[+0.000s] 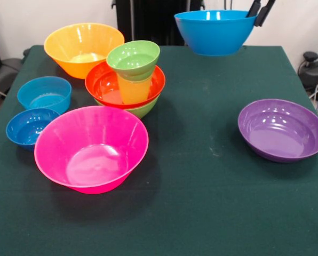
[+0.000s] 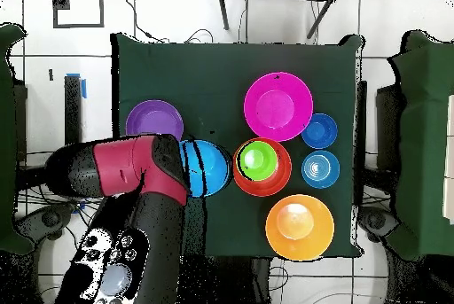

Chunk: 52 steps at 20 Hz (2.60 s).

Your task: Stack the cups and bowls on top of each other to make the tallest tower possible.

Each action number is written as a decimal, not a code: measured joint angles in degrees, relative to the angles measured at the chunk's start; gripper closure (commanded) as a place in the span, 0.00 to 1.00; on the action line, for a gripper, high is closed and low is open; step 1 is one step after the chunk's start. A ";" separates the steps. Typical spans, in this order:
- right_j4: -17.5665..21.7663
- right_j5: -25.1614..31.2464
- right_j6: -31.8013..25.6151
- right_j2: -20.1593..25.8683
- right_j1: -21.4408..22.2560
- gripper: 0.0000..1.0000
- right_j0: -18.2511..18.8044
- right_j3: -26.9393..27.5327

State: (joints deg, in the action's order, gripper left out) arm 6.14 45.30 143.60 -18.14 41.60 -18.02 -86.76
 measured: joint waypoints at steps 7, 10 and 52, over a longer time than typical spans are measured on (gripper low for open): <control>0.00 -0.87 0.00 3.19 2.57 1.00 4.08 -0.62; 0.01 -1.19 0.00 3.57 3.09 1.00 4.81 -0.64; -1.07 20.69 0.00 19.05 4.87 1.00 21.30 -0.92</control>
State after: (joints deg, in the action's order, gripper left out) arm 5.07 66.00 143.60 0.92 46.48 3.28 -87.67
